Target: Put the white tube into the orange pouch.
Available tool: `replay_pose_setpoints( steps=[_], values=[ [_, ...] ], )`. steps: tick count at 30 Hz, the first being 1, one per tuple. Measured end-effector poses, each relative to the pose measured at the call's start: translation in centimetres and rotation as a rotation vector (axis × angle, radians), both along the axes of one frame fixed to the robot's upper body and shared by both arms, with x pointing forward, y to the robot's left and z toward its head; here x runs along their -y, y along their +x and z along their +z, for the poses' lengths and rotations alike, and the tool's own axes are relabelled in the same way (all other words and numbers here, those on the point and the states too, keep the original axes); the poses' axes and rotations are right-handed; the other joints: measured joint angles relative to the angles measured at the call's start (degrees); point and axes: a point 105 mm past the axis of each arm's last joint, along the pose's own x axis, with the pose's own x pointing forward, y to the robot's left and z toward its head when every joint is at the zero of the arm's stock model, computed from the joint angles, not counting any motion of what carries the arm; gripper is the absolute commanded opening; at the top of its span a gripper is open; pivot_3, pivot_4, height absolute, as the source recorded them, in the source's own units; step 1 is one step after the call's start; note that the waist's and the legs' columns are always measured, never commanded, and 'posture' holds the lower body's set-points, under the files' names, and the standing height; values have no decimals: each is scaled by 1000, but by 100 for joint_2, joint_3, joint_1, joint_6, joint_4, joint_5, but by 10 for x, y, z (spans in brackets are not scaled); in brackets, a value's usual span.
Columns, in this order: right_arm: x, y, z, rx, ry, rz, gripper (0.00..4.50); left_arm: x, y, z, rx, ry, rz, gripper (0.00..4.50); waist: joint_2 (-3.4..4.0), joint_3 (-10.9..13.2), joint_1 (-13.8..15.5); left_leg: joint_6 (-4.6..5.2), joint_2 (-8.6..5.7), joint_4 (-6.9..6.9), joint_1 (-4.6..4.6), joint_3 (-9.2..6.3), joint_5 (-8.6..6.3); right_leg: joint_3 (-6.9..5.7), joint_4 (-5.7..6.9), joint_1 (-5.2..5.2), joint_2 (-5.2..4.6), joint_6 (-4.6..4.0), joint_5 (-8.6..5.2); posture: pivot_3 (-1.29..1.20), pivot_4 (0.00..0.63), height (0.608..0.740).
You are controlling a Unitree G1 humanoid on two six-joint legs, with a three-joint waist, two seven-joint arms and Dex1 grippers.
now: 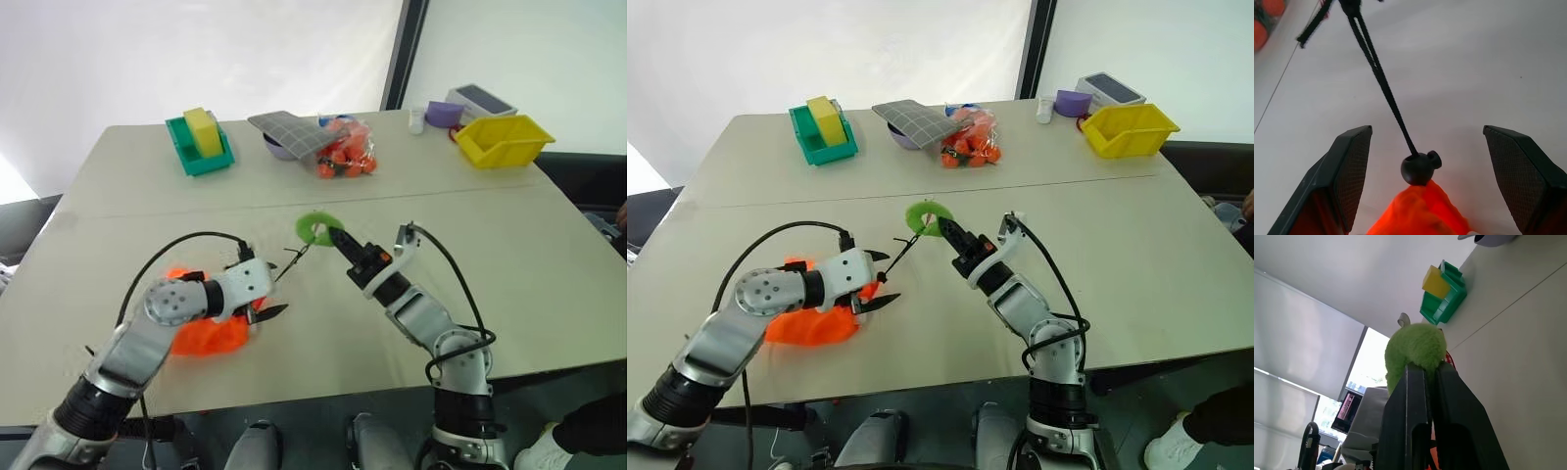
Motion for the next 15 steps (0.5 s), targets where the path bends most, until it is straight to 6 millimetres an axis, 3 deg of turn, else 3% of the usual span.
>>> replay_pose_setpoints(
  steps=[6, 15],
  values=[
    [-6, -3, 14, 45, 13, 38, 0, 0, -8, -10, -43, -7, 161, 3880, 0, 0, 8, 0, 0, 2, 2, -3, 0, -1, 3, 1, 1, 8, -5, 0, 150, 740],
    [-11, -7, 17, 55, -2, 85, 0, -2, -6, -14, -51, -50, 293, 3880, -2, -1, 11, 0, 0, 2, 2, -2, 0, -1, 2, 2, 1, 7, -5, 0, 150, 740]
  ],
)
